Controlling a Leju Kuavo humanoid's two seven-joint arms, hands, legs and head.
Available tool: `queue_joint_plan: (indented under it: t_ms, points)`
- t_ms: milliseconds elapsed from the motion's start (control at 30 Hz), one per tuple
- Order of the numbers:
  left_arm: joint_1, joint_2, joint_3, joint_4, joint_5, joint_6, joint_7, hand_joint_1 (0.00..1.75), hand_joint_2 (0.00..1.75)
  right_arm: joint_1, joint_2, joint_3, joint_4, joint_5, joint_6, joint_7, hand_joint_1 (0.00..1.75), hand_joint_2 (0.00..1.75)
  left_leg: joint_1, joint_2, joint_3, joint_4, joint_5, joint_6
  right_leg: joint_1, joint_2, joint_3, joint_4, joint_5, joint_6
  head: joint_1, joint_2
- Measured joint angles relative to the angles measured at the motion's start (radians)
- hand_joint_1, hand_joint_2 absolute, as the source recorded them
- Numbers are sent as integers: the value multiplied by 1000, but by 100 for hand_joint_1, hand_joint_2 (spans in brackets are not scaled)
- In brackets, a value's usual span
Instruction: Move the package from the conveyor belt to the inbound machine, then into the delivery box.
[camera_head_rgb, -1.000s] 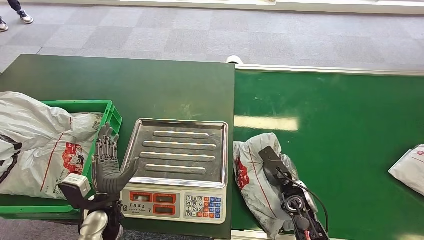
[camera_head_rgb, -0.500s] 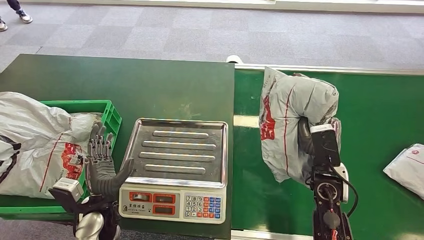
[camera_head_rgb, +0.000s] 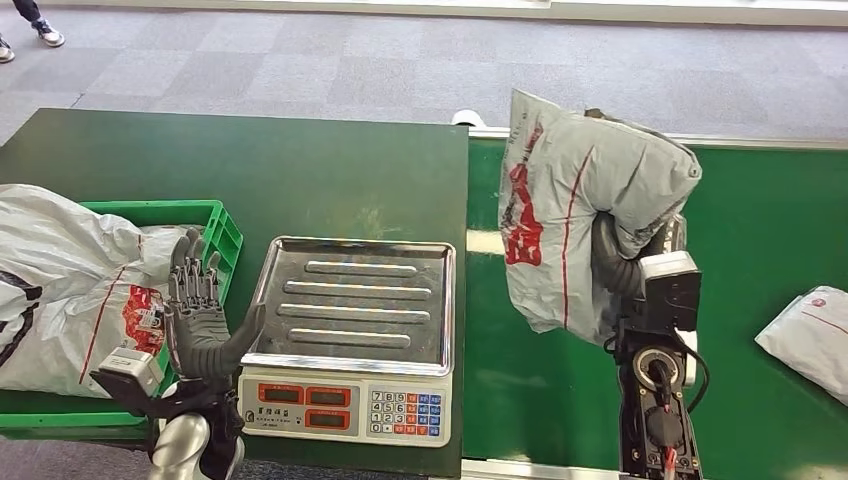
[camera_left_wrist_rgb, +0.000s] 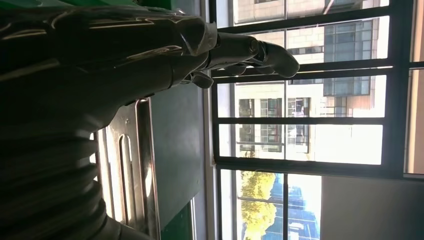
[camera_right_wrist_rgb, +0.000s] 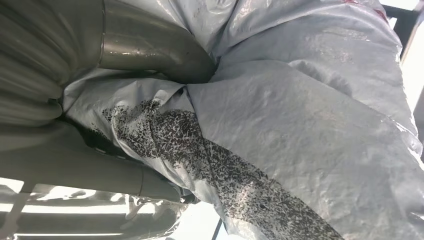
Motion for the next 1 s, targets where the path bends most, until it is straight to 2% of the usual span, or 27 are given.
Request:
queue_joint_plan:
  t_ms: [167, 367, 533, 733, 1000]
  points:
    - [-19, -3, -19, -1, 0, 15, 0, 0, 175, -125, 6, 102, 134, 5, 53, -21, 175, 175, 0, 0, 0, 0, 1, 0, 0, 0, 0, 0, 0, 0, 0, 0]
    - [-32, -6, -41, -1, 2, 29, 0, 0, 175, -240, 42, 232, 290, 36, 85, -55, 175, 175, 0, -1, -1, 0, 1, 0, 0, 0, -1, 0, 0, 0, 0, 0]
    - [-33, -7, -50, -1, 8, 39, 0, 0, 175, -313, 80, 343, 415, 65, 126, -27, 175, 175, 0, 0, -2, 0, 1, 0, 0, 0, -2, 0, 0, 0, 0, 0]
    - [-31, -7, -51, -1, 10, 41, 0, 0, 175, -360, 113, 439, 530, 78, 187, 10, 175, 175, 0, -1, -2, 0, 1, 0, 0, 0, -1, 0, 0, 0, 0, 0]
    - [-30, -7, -52, -1, 10, 37, 0, 0, 175, -390, 123, 488, 598, 78, 229, 20, 175, 175, 0, -1, -2, 0, 1, 0, 0, 0, -2, 0, 0, 0, 0, 0]
